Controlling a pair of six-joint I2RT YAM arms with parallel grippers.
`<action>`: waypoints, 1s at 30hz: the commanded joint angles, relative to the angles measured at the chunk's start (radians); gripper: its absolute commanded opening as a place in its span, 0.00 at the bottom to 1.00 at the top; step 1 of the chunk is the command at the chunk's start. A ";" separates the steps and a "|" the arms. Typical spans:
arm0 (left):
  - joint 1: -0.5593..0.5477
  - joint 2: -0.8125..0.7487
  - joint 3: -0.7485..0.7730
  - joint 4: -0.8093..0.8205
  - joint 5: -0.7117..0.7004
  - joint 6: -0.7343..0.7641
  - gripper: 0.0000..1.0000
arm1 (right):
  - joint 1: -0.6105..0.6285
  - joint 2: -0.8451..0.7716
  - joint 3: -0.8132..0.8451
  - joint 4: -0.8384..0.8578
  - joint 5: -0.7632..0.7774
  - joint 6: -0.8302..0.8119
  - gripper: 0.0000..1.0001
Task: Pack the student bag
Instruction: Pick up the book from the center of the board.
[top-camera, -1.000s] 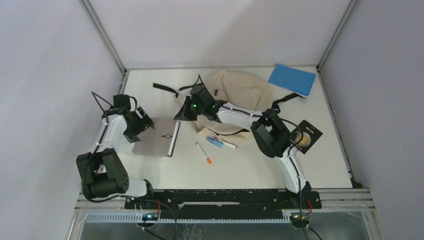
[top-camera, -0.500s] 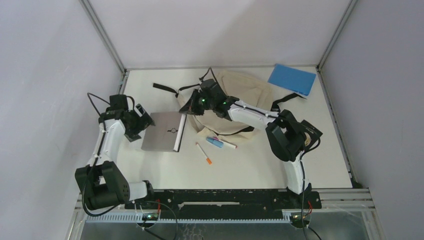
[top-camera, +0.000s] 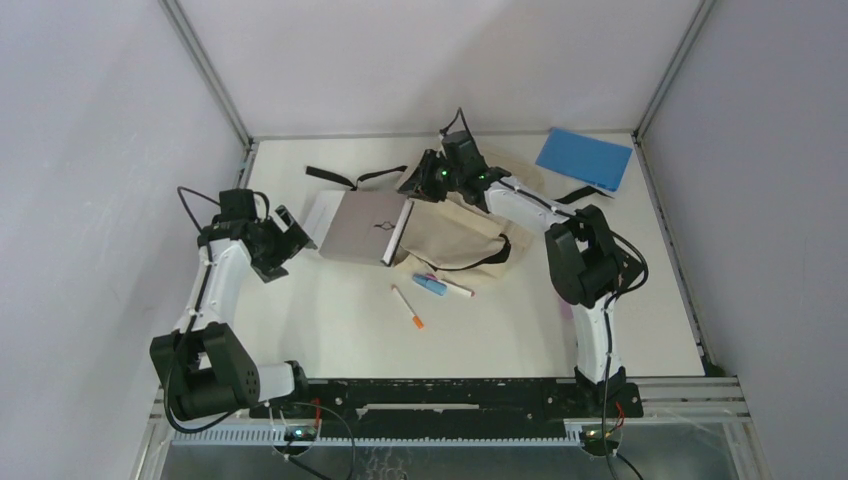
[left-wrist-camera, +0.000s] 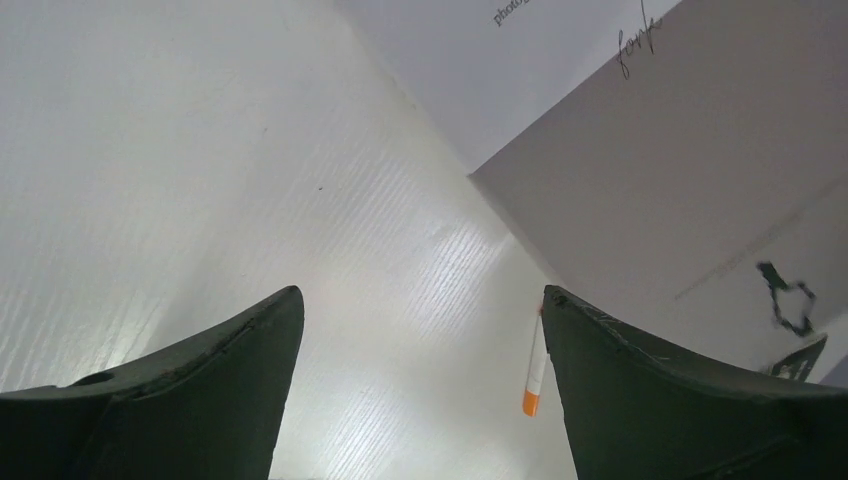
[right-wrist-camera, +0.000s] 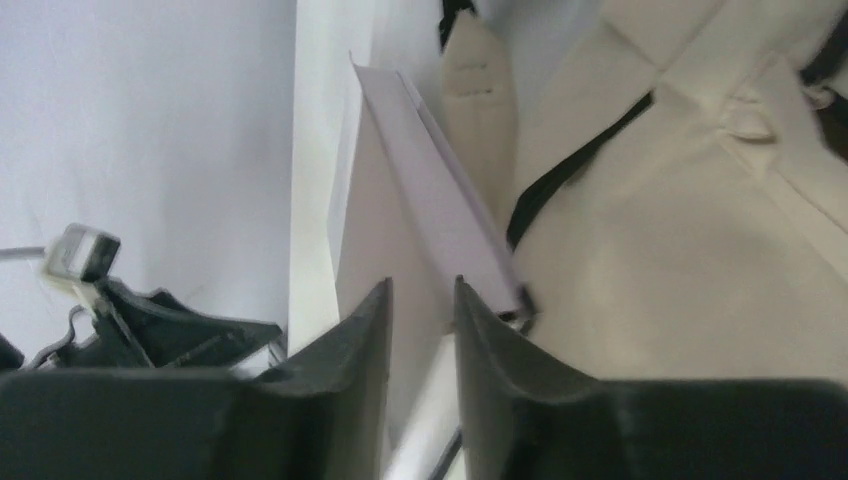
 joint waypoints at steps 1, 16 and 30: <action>-0.005 0.004 -0.034 0.055 0.043 0.002 0.94 | -0.027 0.001 -0.019 0.018 -0.026 -0.047 0.58; 0.008 0.153 -0.008 0.154 0.063 -0.044 0.96 | -0.063 -0.011 -0.210 0.205 -0.106 0.068 1.00; 0.008 0.253 -0.014 0.170 0.099 -0.033 0.94 | -0.014 0.176 -0.011 0.311 -0.210 0.168 0.99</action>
